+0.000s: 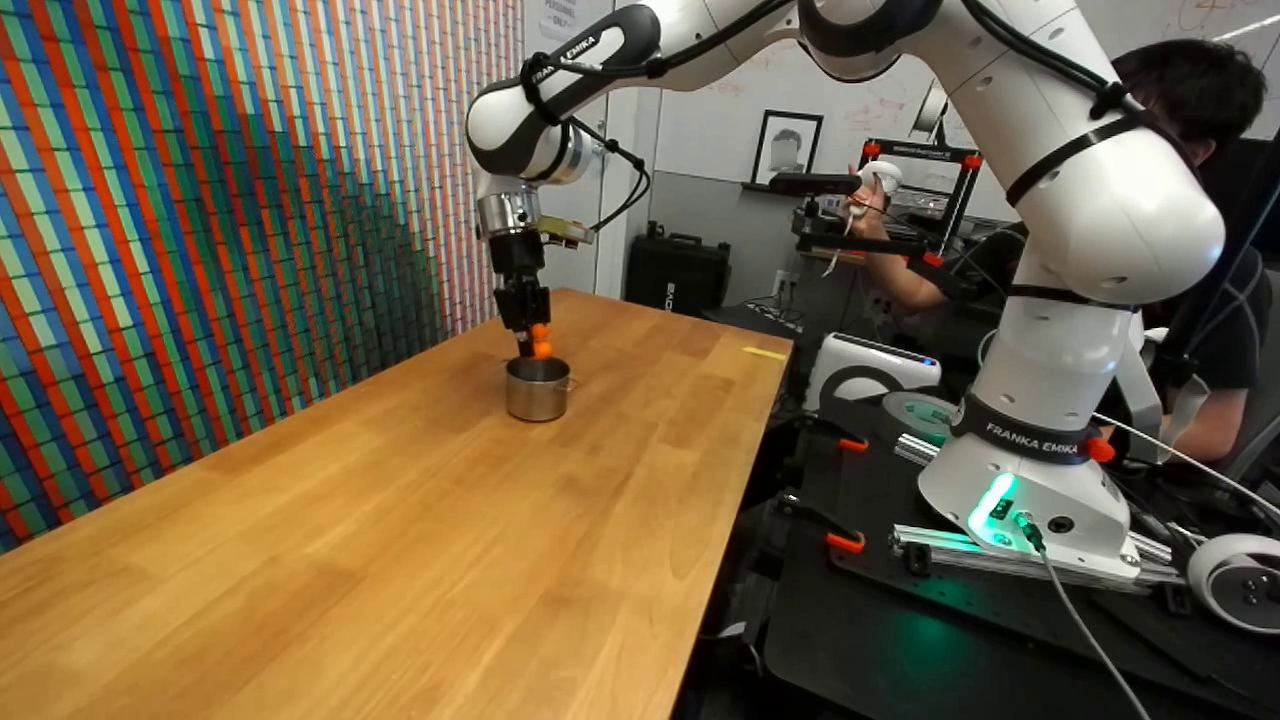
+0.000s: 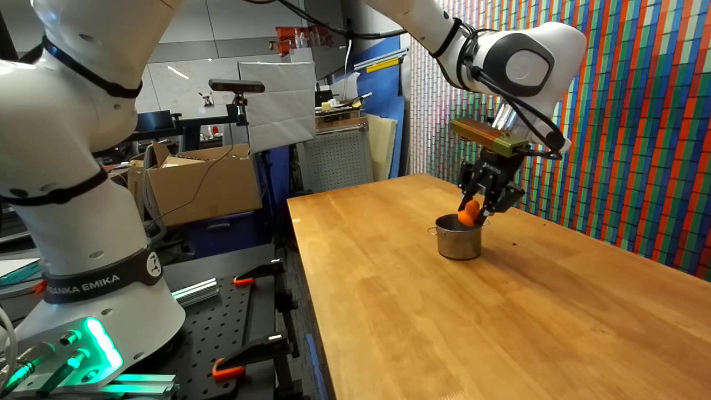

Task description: Put the orange rubber duck into the pot

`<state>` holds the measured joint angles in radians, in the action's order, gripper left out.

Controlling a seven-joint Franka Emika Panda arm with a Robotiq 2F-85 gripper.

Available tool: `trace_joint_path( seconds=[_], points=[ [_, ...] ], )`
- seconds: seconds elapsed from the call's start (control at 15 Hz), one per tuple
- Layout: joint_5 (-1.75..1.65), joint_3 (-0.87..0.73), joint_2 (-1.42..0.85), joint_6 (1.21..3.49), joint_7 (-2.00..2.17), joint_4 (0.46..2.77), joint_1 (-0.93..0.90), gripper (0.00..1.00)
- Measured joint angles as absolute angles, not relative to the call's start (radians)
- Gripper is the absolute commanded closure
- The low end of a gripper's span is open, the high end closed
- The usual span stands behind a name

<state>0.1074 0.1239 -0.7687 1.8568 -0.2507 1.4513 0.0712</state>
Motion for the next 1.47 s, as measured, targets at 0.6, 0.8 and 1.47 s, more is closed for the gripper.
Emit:
trace_joint_path(
  seconds=[0.6, 0.8, 1.47],
  points=[
    [0.098, 0.124, -0.764, 1.849, -0.257, 1.417, 0.064, 0.0],
    [0.066, 0.116, -0.739, 1.838, -0.257, 1.407, 0.061, 0.0],
    [-0.017, 0.083, -0.627, 1.796, -0.257, 1.423, 0.05, 0.0]
  ],
)
